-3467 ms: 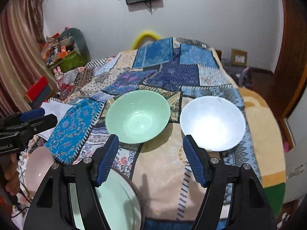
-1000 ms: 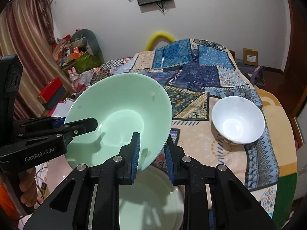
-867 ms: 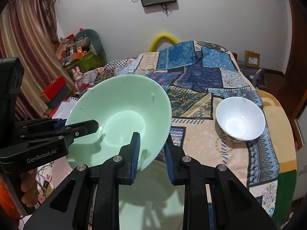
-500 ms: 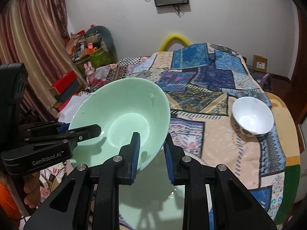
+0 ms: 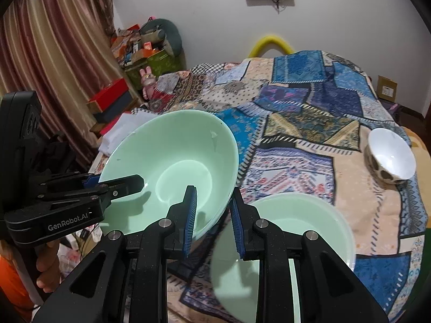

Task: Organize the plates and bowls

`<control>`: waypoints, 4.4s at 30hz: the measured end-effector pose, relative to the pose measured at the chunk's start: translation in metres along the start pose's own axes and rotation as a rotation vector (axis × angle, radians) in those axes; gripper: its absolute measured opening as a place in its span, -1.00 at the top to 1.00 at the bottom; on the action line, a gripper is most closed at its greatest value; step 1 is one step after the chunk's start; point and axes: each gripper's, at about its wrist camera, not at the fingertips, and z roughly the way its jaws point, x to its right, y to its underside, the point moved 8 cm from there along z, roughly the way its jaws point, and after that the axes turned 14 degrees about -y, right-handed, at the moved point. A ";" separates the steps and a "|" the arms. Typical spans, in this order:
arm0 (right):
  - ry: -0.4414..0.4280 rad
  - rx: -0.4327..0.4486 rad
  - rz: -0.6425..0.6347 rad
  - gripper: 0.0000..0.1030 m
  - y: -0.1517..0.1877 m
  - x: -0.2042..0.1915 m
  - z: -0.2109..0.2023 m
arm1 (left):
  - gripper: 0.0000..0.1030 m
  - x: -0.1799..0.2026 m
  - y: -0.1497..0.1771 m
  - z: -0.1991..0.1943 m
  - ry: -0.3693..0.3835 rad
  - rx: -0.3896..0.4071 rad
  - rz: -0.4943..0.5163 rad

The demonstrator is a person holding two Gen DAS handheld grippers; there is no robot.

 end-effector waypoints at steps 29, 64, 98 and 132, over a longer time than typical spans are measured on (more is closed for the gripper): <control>-0.041 -0.213 0.056 0.56 0.054 -0.010 0.085 | 0.48 -0.050 0.056 0.068 -0.008 -0.170 -0.044; -0.033 -0.125 -0.017 0.51 0.035 -0.004 0.043 | 0.06 -0.039 0.040 0.065 -0.131 -0.152 0.042; 0.322 0.120 0.045 -0.28 -0.007 0.173 -0.141 | -0.36 0.168 -0.074 -0.023 0.075 0.166 0.121; 0.304 0.074 0.307 0.39 -0.008 0.369 -0.100 | -0.25 0.340 -0.116 0.169 0.179 -0.107 0.249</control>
